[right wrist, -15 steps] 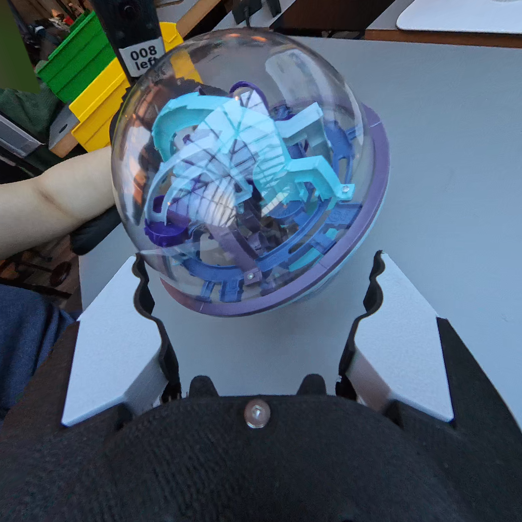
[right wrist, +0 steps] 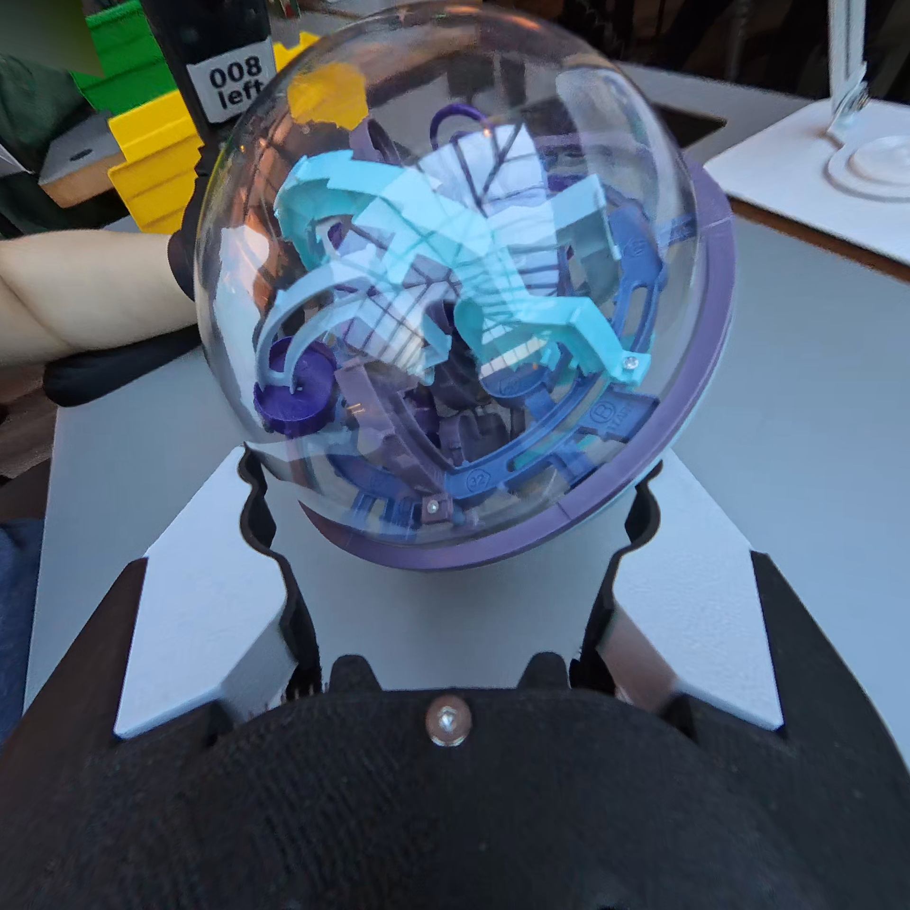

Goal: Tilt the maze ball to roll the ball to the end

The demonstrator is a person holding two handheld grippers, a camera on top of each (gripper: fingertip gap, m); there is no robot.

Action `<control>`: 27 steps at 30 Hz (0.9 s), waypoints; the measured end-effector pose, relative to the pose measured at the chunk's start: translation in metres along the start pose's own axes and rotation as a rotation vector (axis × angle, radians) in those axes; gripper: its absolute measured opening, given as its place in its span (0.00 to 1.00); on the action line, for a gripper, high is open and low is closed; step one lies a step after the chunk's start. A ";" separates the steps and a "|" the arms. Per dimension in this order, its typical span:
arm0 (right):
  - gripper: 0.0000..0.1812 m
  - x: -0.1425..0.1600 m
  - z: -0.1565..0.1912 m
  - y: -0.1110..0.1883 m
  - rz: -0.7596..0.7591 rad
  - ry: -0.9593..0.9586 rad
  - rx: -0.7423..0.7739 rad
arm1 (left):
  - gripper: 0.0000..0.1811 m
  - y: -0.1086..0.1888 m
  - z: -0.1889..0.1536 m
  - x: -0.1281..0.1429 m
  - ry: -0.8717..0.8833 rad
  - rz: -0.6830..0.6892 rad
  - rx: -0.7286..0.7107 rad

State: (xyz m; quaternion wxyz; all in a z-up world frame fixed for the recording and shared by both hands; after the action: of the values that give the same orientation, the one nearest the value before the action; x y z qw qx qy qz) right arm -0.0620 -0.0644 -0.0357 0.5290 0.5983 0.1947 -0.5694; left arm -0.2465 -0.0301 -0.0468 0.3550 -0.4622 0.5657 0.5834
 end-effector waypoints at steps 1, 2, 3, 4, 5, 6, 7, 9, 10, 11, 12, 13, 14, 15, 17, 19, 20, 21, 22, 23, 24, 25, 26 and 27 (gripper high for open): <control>0.81 -0.008 0.003 0.005 -0.032 0.035 0.011 | 0.83 0.003 -0.002 -0.008 -0.027 -0.019 -0.010; 0.81 -0.017 0.007 0.010 -0.065 0.084 0.027 | 0.83 0.007 -0.004 -0.018 -0.064 -0.037 -0.024; 0.82 -0.027 0.011 0.015 -0.092 0.139 0.045 | 0.83 0.011 -0.006 -0.029 -0.109 -0.051 -0.041; 0.82 -0.038 0.016 0.021 -0.116 0.194 0.063 | 0.83 0.016 -0.008 -0.040 -0.157 -0.066 -0.059; 0.82 -0.050 0.020 0.026 -0.138 0.246 0.080 | 0.83 0.021 -0.010 -0.053 -0.201 -0.079 -0.075; 0.82 -0.062 0.025 0.031 -0.158 0.293 0.095 | 0.83 0.027 -0.012 -0.065 -0.239 -0.090 -0.090; 0.82 -0.075 0.030 0.036 -0.176 0.338 0.109 | 0.83 0.032 -0.014 -0.077 -0.272 -0.096 -0.103; 0.82 -0.100 0.040 0.046 -0.202 0.421 0.137 | 0.83 0.044 -0.016 -0.101 -0.333 -0.108 -0.127; 0.82 -0.112 0.045 0.050 -0.217 0.471 0.153 | 0.83 0.049 -0.017 -0.112 -0.366 -0.108 -0.141; 0.82 -0.124 0.051 0.054 -0.230 0.528 0.171 | 0.83 0.055 -0.018 -0.122 -0.401 -0.101 -0.160; 0.82 -0.135 0.056 0.057 -0.239 0.586 0.191 | 0.83 0.060 -0.019 -0.132 -0.438 -0.098 -0.182; 0.82 -0.147 0.061 0.059 -0.253 0.630 0.204 | 0.83 0.067 -0.020 -0.142 -0.469 -0.109 -0.201; 0.82 -0.157 0.066 0.061 -0.279 0.653 0.200 | 0.83 0.074 -0.022 -0.150 -0.487 -0.132 -0.211; 0.82 -0.166 0.071 0.061 -0.313 0.667 0.184 | 0.83 0.082 -0.025 -0.157 -0.493 -0.160 -0.216; 0.82 -0.179 0.079 0.061 -0.366 0.687 0.144 | 0.82 0.096 -0.031 -0.166 -0.502 -0.223 -0.231; 0.82 -0.185 0.086 0.056 -0.382 0.716 0.116 | 0.82 0.108 -0.036 -0.166 -0.530 -0.263 -0.265; 0.82 -0.187 0.088 0.053 -0.388 0.737 0.109 | 0.82 0.113 -0.039 -0.165 -0.546 -0.266 -0.285; 0.82 -0.188 0.091 0.050 -0.397 0.756 0.105 | 0.82 0.117 -0.041 -0.165 -0.564 -0.265 -0.307; 0.83 -0.189 0.093 0.047 -0.407 0.768 0.102 | 0.82 0.121 -0.044 -0.165 -0.582 -0.263 -0.330; 0.84 -0.191 0.095 0.045 -0.419 0.784 0.101 | 0.82 0.125 -0.047 -0.166 -0.599 -0.255 -0.354; 0.84 -0.192 0.098 0.043 -0.432 0.806 0.101 | 0.82 0.128 -0.050 -0.167 -0.620 -0.244 -0.377; 0.84 -0.194 0.101 0.043 -0.446 0.828 0.103 | 0.82 0.131 -0.054 -0.170 -0.643 -0.238 -0.399; 0.85 -0.195 0.104 0.043 -0.458 0.844 0.106 | 0.82 0.133 -0.058 -0.172 -0.663 -0.235 -0.415; 0.85 -0.197 0.107 0.045 -0.471 0.859 0.107 | 0.82 0.135 -0.061 -0.176 -0.679 -0.229 -0.425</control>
State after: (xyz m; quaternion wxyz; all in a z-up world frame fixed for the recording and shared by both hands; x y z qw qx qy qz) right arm -0.1295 -0.1000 0.1799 0.2260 0.7451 0.4959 -0.3845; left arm -0.3084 -0.0863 0.1674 0.4806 -0.3667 0.2283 0.7632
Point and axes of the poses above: each gripper's, where its closed fingertips meet, y back along the fingers, x out of its underside, z = x × y across the jaws, the point moved 9 cm from there along y, back along the fingers, and after that the axes turned 2 degrees about -x, right-handed, at the moved point
